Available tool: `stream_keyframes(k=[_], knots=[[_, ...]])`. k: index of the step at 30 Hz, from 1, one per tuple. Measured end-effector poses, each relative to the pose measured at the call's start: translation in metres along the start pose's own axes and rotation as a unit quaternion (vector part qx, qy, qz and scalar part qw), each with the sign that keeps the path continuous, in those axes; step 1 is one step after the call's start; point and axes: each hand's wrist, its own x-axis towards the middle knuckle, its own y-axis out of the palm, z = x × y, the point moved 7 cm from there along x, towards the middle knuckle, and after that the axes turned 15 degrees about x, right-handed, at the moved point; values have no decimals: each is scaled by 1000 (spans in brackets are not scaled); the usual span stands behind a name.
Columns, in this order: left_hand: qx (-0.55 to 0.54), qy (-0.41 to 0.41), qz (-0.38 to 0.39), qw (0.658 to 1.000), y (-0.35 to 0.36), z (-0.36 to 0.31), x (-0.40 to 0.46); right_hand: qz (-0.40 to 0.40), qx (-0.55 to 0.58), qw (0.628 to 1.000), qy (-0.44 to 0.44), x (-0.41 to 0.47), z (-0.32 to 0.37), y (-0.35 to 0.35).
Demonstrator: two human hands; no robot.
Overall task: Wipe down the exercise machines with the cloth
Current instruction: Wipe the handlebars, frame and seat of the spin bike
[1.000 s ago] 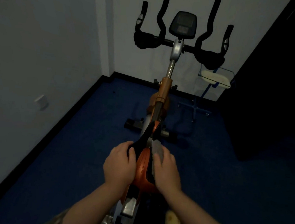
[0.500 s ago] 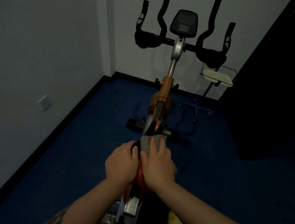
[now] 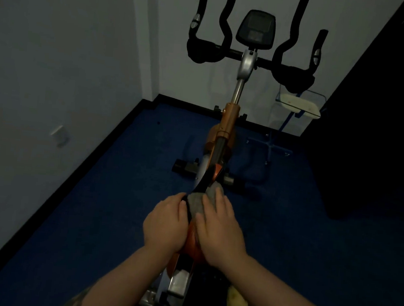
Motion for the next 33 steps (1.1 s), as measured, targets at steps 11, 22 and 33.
stream_keyframes(k=[11, 22, 33], knots=[[2, -12, -1, 1000, -1, 1, 0, -37, 88, 992, 78, 9, -13, -7], [-11, -18, -14, 1000, -3, 1, -3, -58, 90, 992, 60, -4, -18, -6], [-2, -42, -29, 999, -4, 0, -3, -23, 51, 998, 35, -4, -19, -8]])
